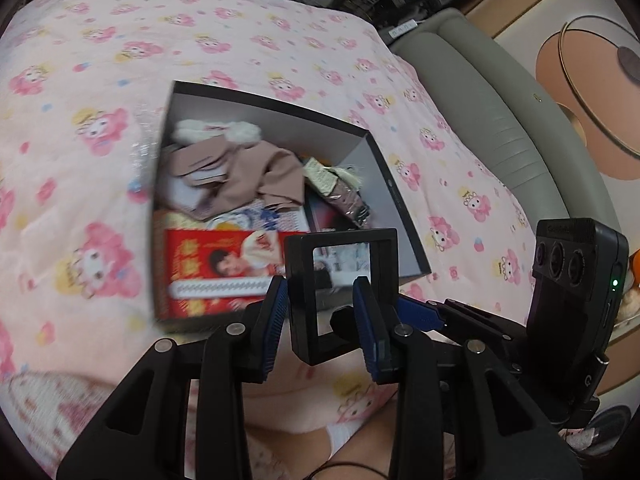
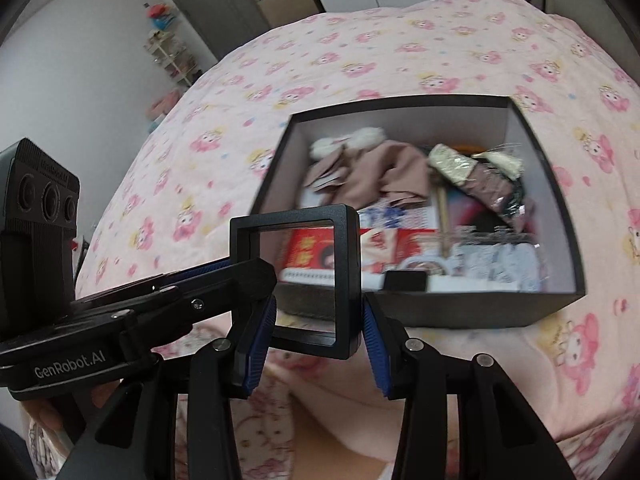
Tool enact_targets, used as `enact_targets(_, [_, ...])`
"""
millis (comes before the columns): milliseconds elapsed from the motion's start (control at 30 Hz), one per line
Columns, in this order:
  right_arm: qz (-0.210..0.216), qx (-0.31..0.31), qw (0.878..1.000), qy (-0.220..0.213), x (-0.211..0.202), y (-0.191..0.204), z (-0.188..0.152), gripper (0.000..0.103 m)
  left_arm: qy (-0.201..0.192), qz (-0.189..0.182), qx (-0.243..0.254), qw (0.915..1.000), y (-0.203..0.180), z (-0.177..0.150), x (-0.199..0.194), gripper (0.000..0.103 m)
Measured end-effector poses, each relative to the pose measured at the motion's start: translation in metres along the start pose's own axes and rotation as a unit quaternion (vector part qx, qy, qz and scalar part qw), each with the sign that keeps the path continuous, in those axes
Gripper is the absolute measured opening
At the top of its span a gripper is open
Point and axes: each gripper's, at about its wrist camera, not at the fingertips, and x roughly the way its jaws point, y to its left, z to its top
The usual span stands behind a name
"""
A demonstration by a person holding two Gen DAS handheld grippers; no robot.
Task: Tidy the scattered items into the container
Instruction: 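Lift the black frame with the left gripper and carry it over the box, then lower the black frame onto the red card and open the left gripper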
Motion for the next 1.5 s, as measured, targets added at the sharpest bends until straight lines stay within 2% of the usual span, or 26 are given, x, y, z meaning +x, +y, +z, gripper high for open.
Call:
enact_targets(100, [-0.004,-0.004,1.0,0.004,0.0,-0.017,0.013,0.039,0.002,-0.005,-0.001,1.0,-0.004,0.017,0.017,0.033])
enact_targets(267, [0.005,-0.029,0.999,0.029,0.018,-0.035,0.051,0.039,-0.004,0.01,-0.013,0.9998,0.003,0.046,0.04,0.033])
enact_targets(400, [0.02,-0.037,0.998,0.052,0.043,-0.046,0.07,0.039,0.011,0.038,-0.024,0.9989,0.014,0.055,0.056,0.033])
enact_targets(567, [0.07,0.005,0.992,0.101,0.078,-0.064,0.06,0.039,0.053,0.065,-0.032,0.996,0.027,0.045,0.077,0.033])
enact_targets(833, [0.045,-0.008,0.99,0.137,0.098,-0.057,0.041,0.039,0.098,0.099,-0.038,0.9896,0.036,0.033,0.101,0.033])
enact_targets(967, [0.035,-0.004,0.99,0.14,0.101,-0.06,0.037,0.039,0.103,0.13,-0.03,0.9857,0.038,0.032,0.106,0.033])
enact_targets(1033, [0.032,-0.002,0.991,0.133,0.094,-0.063,0.036,0.039,0.103,0.13,-0.029,0.9857,0.039,0.033,0.103,0.035])
enact_targets(1133, [0.034,0.007,0.993,0.111,0.076,-0.069,0.038,0.039,0.082,0.131,-0.023,0.9877,0.035,0.032,0.092,0.035])
enact_targets(1200, [0.006,0.006,0.996,0.086,0.063,-0.073,0.041,0.039,0.073,0.128,-0.021,0.9888,0.033,0.031,0.089,0.036])
enact_targets(1333, [-0.093,-0.014,0.995,0.041,0.054,-0.074,0.043,0.039,0.077,0.114,0.009,0.9904,0.016,0.028,0.101,0.036])
enact_targets(1400, [-0.11,-0.016,0.993,0.042,0.056,-0.077,0.042,0.039,0.08,0.099,0.027,0.9915,0.007,0.028,0.104,0.036])
enact_targets(1500, [-0.113,0.008,0.992,0.047,0.057,-0.092,0.046,0.039,0.079,0.087,0.052,0.9916,-0.004,0.027,0.107,0.033])
